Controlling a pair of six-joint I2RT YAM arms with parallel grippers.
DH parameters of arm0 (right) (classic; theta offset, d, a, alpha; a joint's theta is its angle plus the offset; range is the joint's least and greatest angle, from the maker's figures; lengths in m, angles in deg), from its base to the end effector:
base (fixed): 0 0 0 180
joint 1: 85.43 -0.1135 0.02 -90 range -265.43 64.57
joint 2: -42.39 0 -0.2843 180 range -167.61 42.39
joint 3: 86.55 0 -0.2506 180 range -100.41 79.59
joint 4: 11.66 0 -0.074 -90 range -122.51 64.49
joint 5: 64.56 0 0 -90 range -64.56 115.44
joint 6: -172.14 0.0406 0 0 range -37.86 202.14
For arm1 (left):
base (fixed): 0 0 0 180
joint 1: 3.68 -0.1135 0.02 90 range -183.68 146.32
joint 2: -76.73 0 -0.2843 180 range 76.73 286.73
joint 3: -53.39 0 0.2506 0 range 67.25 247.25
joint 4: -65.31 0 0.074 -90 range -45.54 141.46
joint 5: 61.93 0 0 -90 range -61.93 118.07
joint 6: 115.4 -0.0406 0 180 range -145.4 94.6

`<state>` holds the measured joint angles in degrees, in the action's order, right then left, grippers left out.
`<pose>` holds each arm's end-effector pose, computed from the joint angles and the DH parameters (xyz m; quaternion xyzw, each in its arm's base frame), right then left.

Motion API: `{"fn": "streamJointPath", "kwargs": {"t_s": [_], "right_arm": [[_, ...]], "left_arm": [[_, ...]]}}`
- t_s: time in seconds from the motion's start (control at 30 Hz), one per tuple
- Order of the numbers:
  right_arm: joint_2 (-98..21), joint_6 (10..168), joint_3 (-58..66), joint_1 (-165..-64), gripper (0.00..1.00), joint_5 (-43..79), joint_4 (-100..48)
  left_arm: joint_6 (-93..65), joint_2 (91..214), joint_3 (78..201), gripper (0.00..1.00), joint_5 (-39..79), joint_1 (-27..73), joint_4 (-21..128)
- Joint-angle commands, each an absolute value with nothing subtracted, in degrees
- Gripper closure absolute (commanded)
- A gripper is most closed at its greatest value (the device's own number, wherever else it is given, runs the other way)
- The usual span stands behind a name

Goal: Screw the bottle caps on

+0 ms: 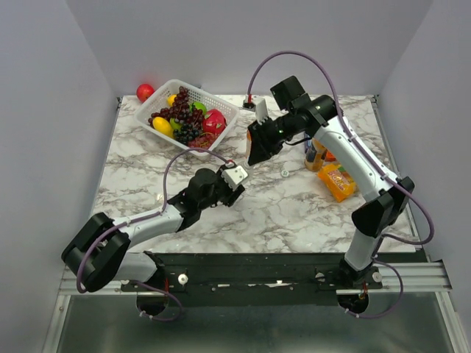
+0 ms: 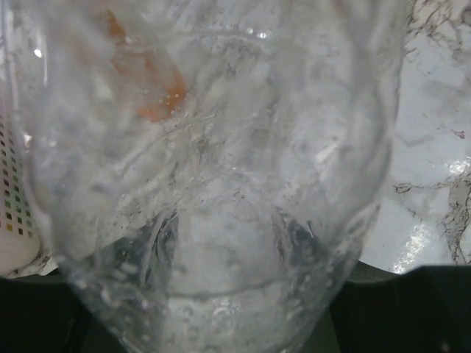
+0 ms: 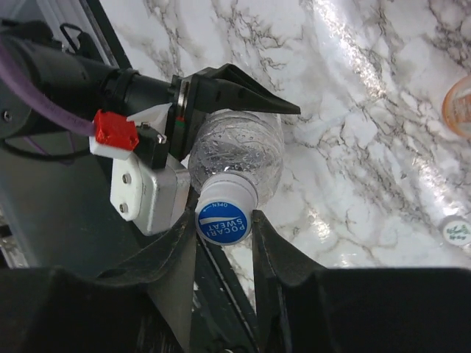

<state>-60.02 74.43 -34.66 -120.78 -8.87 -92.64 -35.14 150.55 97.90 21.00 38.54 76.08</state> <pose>0.2870 0.2317 0.4114 -0.4166 0.8161 0.3415 0.2096 0.1949 -0.1836 0.2275 0.3873 0.7126 -0.2111 0.5456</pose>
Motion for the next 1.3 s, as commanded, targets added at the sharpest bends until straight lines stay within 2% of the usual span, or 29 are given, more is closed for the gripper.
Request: {"fn": "streamJointPath", "kwargs": {"t_s": [0.0,0.03,0.07,0.13,0.27,0.33,0.43,0.47,0.57,0.6,0.73,0.97,1.27], "right_arm": [[-64.39,85.48,-35.36,-122.51,0.99,-11.74,-96.70],[-65.01,85.56,-36.67,-122.69,0.79,-11.65,-96.61],[-65.19,84.87,-37.90,-122.69,0.66,-11.56,-96.61],[-65.71,83.03,-44.89,-122.52,0.50,-10.52,-97.83],[-64.41,76.00,-56.52,-121.82,0.33,-5.51,-100.22],[-62.83,74.85,-58.12,-120.77,0.26,-1.14,-99.69],[-58.17,68.89,-55.16,-119.71,0.26,-0.66,-98.56],[-56.51,61.12,-52.18,-119.62,0.27,-2.49,-97.94],[-46.58,41.87,-36.11,-119.62,0.29,-13.74,-97.67],[-39.86,31.53,-25.80,-119.62,0.29,-14.54,-96.02],[-31.63,16.07,-12.28,-120.23,0.26,-14.12,-87.92],[-32.85,4.27,-11.47,-122.25,0.30,-15.78,-89.86],[-32.85,-6.10,-9.26,-124.36,0.30,-17.18,-90.90]], "left_arm": [[-32.09,150.38,105.38,1.00,27.63,39.39,83.55],[-31.82,150.55,105.39,1.00,27.63,39.39,82.75],[-31.73,150.90,105.39,1.00,27.63,39.39,81.79],[-32.26,151.26,104.69,1.00,26.07,39.39,80.47],[-35.41,153.71,104.78,1.00,20.54,39.39,72.92],[-36.82,154.42,104.77,1.00,18.41,39.39,70.10],[-38.84,154.69,105.13,1.00,14.20,39.21,65.79],[-39.20,154.08,105.13,1.00,13.49,39.13,64.04],[-44.55,152.59,106.27,1.00,7.43,38.42,58.08],[-46.13,152.14,106.97,1.00,4.20,37.99,56.74],[-58.84,151.26,111.71,1.00,-3.88,34.31,44.28],[-70.22,152.31,119.18,1.00,-10.15,32.88,26.52],[-69.61,153.54,123.58,1.00,-11.30,32.88,25.09]]}}
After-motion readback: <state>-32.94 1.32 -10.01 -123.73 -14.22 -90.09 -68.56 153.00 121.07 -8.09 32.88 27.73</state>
